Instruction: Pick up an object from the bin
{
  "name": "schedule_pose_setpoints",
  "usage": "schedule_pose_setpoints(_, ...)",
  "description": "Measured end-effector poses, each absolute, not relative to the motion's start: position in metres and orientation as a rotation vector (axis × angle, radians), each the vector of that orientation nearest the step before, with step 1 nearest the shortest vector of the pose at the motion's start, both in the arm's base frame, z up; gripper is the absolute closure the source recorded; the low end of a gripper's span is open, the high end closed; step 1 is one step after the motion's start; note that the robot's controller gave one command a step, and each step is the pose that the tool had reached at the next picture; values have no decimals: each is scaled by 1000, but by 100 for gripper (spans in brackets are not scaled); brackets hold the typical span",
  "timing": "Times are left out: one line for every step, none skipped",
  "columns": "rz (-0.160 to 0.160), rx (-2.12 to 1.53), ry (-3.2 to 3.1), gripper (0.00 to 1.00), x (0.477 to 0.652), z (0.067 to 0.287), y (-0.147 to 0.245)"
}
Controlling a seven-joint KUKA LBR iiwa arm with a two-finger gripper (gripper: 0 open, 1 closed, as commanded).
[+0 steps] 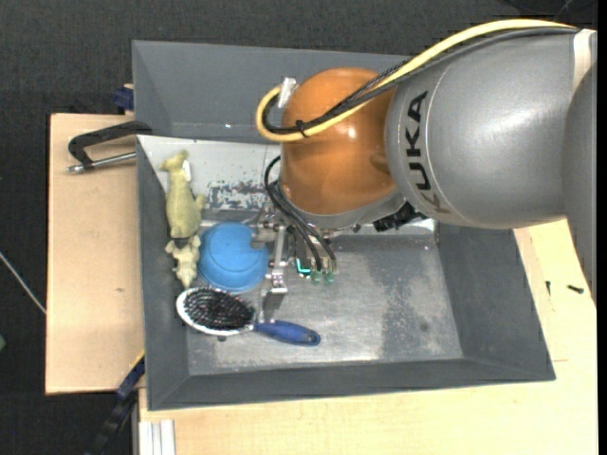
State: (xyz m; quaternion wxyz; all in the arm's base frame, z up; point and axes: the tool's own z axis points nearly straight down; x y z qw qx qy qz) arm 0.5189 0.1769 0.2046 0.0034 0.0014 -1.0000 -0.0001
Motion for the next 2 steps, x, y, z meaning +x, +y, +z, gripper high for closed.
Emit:
schedule_pose_setpoints(-8, -86, -3149, 0, 542, 103, 208)
schedule_pose_setpoints(-9, -85, -3150, 100, 543, 103, 209)
